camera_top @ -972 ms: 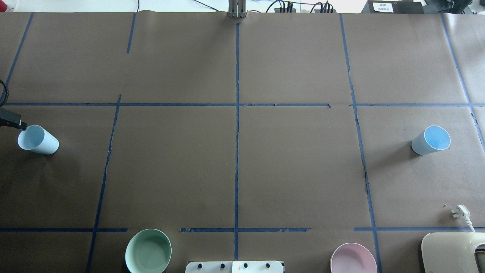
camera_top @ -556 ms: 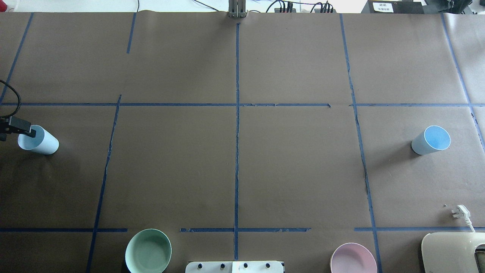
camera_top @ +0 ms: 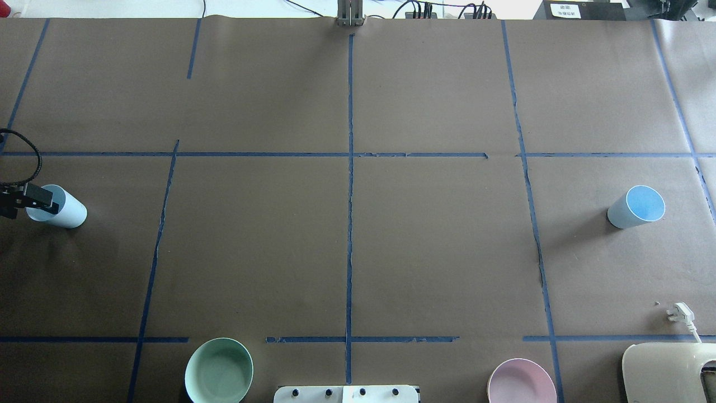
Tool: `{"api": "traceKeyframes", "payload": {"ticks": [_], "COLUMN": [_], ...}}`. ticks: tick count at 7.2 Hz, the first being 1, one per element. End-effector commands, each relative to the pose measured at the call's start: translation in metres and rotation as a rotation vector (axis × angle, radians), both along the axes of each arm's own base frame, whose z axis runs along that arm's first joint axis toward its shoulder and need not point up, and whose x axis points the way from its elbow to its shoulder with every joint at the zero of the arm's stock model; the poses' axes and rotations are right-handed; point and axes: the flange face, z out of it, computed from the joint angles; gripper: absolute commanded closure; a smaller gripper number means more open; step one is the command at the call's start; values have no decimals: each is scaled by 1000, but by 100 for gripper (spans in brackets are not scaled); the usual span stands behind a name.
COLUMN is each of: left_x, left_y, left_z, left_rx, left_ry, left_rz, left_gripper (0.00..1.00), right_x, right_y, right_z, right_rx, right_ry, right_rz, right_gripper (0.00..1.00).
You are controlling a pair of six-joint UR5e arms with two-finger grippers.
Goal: Stack blue cups with both arms
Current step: 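Lower the left gripper onto the light blue cup and grasp it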
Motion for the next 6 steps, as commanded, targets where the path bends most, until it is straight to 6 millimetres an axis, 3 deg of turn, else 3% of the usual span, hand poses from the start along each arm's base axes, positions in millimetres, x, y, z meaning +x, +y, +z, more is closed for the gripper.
{"api": "traceKeyframes", "payload": {"ticks": [1,3,4,5,6], "left_x": [2,2,2,2,7], "left_y": [-3,-3,-3,-3,-10], "left_z": [-5,-22,-42,-73,-124], "left_rx": [-4,17,34,30,17], "left_ry": [7,25,42,38,41], "left_rz": [-8,-5,-7,-8,-21], "left_gripper": [93,100,100,100,100], "right_x": [0,0,0,0,0], "right_y": [0,0,-1,-1,-1], "right_z": [-1,-4,-5,-5,-6], "right_rx": [2,7,10,10,13], "right_ry": [0,-1,-1,-1,0], "right_rz": [0,0,0,0,0], "right_gripper": [0,0,0,0,0]}}
